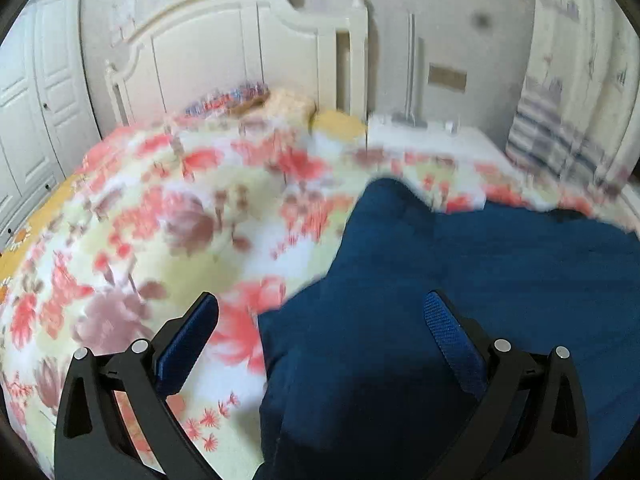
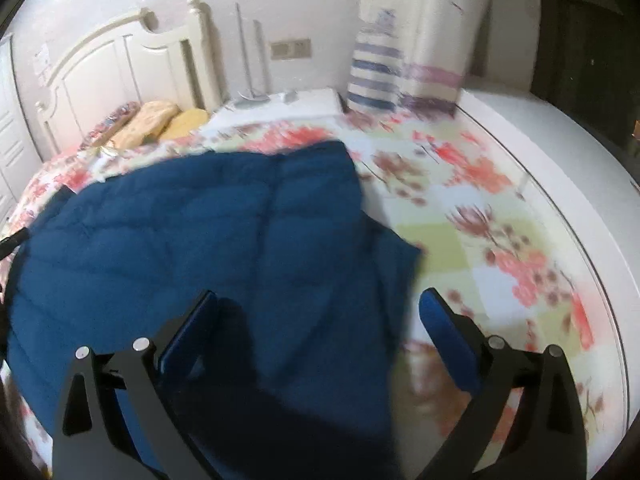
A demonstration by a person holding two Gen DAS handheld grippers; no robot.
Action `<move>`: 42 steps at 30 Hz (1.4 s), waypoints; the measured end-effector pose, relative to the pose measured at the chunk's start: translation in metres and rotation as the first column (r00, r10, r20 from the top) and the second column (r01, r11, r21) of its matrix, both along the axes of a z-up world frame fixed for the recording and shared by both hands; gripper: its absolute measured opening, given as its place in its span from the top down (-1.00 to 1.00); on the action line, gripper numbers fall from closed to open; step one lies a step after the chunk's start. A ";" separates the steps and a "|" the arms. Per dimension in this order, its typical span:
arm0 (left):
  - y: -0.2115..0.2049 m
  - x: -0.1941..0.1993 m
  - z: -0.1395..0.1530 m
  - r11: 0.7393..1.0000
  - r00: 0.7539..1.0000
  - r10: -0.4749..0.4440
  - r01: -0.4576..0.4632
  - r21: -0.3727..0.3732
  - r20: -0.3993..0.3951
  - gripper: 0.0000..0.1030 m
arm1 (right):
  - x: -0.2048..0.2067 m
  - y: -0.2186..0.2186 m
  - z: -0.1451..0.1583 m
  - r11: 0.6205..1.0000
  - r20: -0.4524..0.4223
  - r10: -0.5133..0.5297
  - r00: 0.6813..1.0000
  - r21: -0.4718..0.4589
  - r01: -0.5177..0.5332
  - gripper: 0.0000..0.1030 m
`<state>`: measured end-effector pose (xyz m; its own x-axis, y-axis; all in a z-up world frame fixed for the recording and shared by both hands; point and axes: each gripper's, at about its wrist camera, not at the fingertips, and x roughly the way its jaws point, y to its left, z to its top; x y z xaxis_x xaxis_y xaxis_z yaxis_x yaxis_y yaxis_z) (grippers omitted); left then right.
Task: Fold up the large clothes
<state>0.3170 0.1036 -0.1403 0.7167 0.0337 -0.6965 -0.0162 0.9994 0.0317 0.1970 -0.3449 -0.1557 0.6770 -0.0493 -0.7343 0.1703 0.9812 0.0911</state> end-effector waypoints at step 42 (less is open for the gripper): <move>-0.183 -0.052 -0.002 0.925 0.930 -0.360 0.347 0.153 0.067 -0.91 | -0.123 0.065 -0.023 0.975 -0.107 0.158 0.982 0.177 -0.137 -0.93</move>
